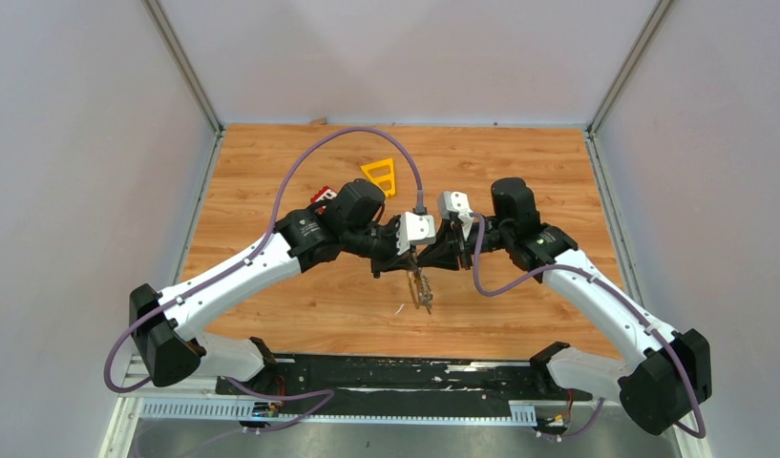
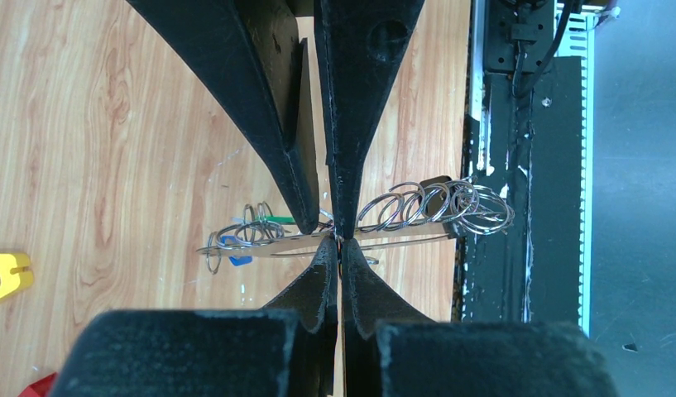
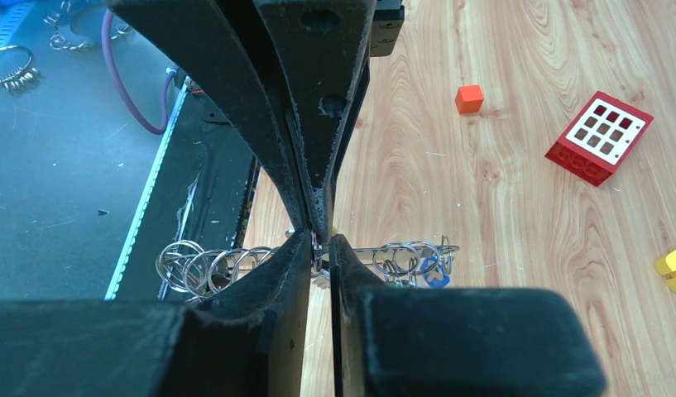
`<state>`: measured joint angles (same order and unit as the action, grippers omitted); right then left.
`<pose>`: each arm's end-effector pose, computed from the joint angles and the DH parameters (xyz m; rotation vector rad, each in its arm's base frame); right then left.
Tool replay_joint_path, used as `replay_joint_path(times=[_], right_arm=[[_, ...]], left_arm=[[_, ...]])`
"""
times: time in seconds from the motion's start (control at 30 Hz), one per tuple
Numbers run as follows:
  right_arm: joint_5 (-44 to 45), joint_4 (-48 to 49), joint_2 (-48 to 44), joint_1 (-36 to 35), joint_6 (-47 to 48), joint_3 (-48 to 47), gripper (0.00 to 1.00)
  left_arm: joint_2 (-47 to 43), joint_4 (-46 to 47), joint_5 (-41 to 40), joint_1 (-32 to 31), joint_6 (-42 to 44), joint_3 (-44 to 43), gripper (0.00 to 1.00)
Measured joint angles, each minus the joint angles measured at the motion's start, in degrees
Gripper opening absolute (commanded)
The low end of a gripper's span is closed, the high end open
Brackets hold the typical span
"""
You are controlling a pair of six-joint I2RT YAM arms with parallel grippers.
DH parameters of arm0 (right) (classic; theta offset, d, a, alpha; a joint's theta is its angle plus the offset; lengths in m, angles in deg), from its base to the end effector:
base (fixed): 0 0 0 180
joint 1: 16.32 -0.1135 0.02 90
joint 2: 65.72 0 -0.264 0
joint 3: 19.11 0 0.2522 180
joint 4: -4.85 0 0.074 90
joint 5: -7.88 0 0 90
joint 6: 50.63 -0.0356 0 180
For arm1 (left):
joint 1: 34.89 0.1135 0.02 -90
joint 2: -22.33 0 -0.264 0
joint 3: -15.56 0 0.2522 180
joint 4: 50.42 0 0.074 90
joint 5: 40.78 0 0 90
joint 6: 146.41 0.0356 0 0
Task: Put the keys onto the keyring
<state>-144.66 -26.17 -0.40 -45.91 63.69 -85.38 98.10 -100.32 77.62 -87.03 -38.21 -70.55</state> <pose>0.1933 0.1461 0.3123 -1.4299 1.3687 1.1829 0.1612 -0.2349 0.3476 1.5445 1.7174 -0.8704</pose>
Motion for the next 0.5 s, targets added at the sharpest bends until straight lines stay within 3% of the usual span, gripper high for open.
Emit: replay_joint_path(times=[0.5], right_arm=[[-0.35,-0.02,0.22,-0.39,0.46,0.0,0.14]], left_arm=[[0.0,-0.26,0.02,0.0,-0.35,0.02,0.0]])
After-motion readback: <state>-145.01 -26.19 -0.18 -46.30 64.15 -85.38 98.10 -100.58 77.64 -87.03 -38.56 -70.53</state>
